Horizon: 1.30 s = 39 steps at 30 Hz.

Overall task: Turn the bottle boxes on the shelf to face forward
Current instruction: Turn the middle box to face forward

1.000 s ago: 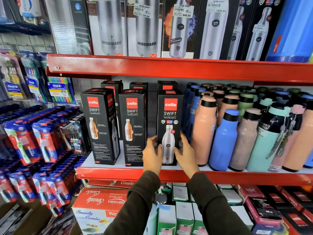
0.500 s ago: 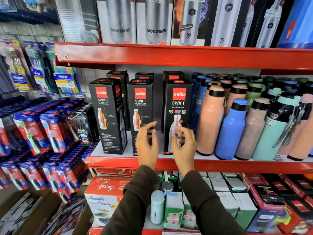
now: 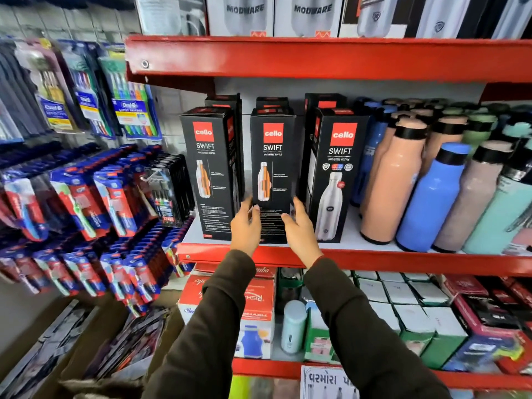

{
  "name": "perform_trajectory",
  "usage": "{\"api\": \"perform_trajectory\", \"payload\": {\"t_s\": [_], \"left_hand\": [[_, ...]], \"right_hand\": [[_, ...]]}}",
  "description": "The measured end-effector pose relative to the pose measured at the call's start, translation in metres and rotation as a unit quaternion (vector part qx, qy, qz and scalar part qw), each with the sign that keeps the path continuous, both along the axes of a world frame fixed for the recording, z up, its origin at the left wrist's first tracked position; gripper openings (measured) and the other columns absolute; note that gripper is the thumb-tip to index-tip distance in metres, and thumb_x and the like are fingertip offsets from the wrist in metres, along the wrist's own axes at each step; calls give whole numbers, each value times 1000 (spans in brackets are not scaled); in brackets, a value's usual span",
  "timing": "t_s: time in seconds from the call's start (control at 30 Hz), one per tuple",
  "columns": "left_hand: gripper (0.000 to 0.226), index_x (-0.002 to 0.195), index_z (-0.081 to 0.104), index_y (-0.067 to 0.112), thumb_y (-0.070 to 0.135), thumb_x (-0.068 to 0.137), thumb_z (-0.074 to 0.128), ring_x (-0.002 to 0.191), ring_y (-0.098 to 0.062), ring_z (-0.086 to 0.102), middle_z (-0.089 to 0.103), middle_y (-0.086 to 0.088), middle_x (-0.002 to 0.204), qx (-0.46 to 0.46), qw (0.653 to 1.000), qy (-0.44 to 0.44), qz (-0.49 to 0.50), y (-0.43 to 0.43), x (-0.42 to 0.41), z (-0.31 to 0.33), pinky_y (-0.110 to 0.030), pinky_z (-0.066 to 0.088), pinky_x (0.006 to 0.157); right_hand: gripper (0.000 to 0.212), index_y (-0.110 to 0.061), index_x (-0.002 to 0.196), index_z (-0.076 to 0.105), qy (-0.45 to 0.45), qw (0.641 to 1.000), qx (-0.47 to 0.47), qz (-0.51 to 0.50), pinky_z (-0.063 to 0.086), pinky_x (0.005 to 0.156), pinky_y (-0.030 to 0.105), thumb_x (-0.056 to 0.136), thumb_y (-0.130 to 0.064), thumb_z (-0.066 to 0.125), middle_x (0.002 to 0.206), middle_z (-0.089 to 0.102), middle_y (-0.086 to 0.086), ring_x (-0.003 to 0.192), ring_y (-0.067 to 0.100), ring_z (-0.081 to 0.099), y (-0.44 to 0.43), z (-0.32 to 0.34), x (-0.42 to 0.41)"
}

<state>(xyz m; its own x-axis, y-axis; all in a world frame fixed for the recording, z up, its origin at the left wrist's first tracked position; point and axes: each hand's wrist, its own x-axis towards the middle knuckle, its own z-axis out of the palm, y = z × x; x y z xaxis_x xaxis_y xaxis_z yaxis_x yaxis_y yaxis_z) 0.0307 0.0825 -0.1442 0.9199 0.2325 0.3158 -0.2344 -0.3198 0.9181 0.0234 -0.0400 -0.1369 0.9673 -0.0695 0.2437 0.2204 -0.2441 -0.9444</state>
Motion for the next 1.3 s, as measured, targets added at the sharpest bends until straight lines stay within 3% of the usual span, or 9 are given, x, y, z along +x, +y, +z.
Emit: {"api": "perform_trajectory", "payload": {"t_s": [0.13, 0.23, 0.3, 0.47, 0.6, 0.73, 0.87, 1.13, 1.3], "left_hand": [[44, 144, 47, 11, 24, 103, 47, 127, -26, 59, 63, -15, 134, -10, 1000, -4, -25, 8, 5, -3, -41, 45, 110], [43, 142, 51, 15, 27, 101, 50, 122, -19, 61, 66, -2, 125, -33, 998, -17, -43, 12, 4, -4, -36, 46, 109], [43, 139, 55, 20, 36, 99, 50, 120, -14, 62, 64, 6, 124, -71, 996, -29, -53, 13, 2, -5, -34, 46, 108], [33, 117, 67, 47, 55, 93, 46, 124, -19, 63, 69, 8, 129, -154, 984, -61, -71, 12, 6, -13, -54, 48, 107], [32, 110, 71, 43, 46, 93, 44, 123, -15, 62, 69, 23, 120, -161, 982, -68, -77, 8, -5, -5, -50, 49, 107], [34, 126, 66, 23, 28, 101, 42, 126, -11, 57, 64, 2, 132, -80, 988, -131, -36, 9, -4, -5, -42, 45, 111], [46, 150, 38, 10, 8, 104, 36, 142, -12, 38, 43, -7, 154, 34, 994, -103, -34, 10, 5, -2, -18, 26, 115], [38, 140, 47, 7, 13, 103, 44, 120, -15, 56, 60, -12, 136, 43, 995, -77, -40, 20, 15, -3, -15, 37, 99], [34, 133, 50, 8, 17, 101, 51, 117, -22, 63, 64, -11, 128, 21, 997, -73, -32, 23, 16, -13, -30, 49, 97]], "right_hand": [[60, -18, 149, 31, -24, 1000, 3, 0, 37, 108, 27, 95, 1, 46, 141, 49, 1, 132, 16, 47, 6, -6, 1], [68, -19, 148, 33, -52, 999, -11, -10, 40, 110, 30, 88, 0, 59, 134, 52, -4, 129, 13, 49, 7, -8, -1], [75, -22, 145, 35, -80, 996, -31, -23, 41, 103, 18, 81, -5, 71, 130, 56, -4, 122, 8, 53, 7, -5, -3], [86, -20, 138, 39, -106, 991, -41, -67, 34, 83, -6, 67, -17, 88, 115, 56, -12, 110, 3, 54, 10, 3, -1], [95, -20, 138, 38, -98, 990, -28, -92, 42, 100, 16, 60, -26, 92, 124, 59, -7, 118, 7, 55, 10, 3, 4], [89, -19, 133, 42, -96, 990, -16, -105, 45, 99, 23, 58, -20, 91, 117, 61, -6, 111, 7, 58, 11, 7, 3], [97, -22, 137, 37, -83, 992, -23, -89, 47, 105, 32, 55, -29, 88, 128, 60, -3, 119, 11, 57, 11, 8, 6], [104, -25, 152, 15, -79, 995, -61, -26, 31, 118, 38, 69, -25, 78, 152, 37, -1, 141, 12, 35, 2, 17, 9], [97, -23, 155, -2, -60, 992, -111, 21, 13, 122, 30, 87, -14, 66, 164, 10, -4, 146, 2, 10, -4, 15, 5]]}}
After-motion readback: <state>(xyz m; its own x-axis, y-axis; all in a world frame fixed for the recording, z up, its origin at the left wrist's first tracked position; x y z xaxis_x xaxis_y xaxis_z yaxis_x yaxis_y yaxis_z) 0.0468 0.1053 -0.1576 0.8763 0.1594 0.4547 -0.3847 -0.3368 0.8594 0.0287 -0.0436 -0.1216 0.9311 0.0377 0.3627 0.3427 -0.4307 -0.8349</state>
